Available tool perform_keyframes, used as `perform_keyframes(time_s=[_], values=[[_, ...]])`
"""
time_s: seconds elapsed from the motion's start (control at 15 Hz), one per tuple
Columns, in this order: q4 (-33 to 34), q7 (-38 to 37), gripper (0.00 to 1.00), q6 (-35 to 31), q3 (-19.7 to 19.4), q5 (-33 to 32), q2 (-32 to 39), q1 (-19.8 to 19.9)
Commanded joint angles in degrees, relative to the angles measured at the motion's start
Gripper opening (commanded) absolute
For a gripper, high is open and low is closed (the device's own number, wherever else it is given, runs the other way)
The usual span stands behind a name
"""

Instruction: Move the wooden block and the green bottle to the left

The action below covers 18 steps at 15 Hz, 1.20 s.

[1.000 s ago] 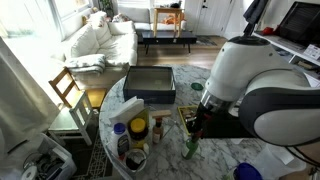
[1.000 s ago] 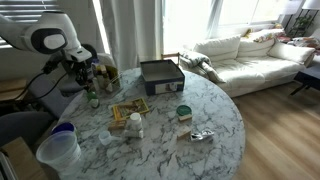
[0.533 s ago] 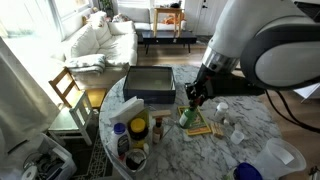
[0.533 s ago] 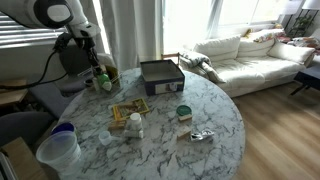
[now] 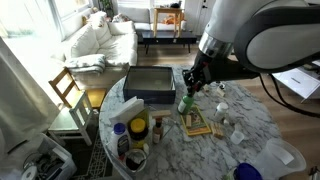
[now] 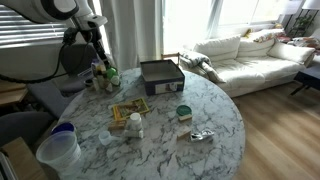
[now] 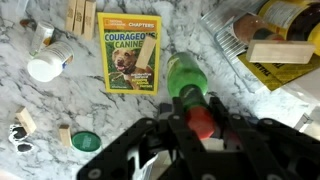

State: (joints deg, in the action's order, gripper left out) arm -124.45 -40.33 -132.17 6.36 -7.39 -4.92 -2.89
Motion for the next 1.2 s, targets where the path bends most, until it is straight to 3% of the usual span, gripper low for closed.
perform_keyframes(time_s=[0.0,0.53,0.8,1.13], values=[[0.96,0.71,0.08,-0.32,-0.19,-0.65,0.28,0.04],[9.62,11.95,0.08,-2.85,-1.24,3.57,4.37,-0.28],[12.91,19.65,0.08,-5.56,-1.10,13.03,8.10,-0.90],[17.08,29.64,0.08,-2.88,-0.70,22.84,12.21,-0.64]])
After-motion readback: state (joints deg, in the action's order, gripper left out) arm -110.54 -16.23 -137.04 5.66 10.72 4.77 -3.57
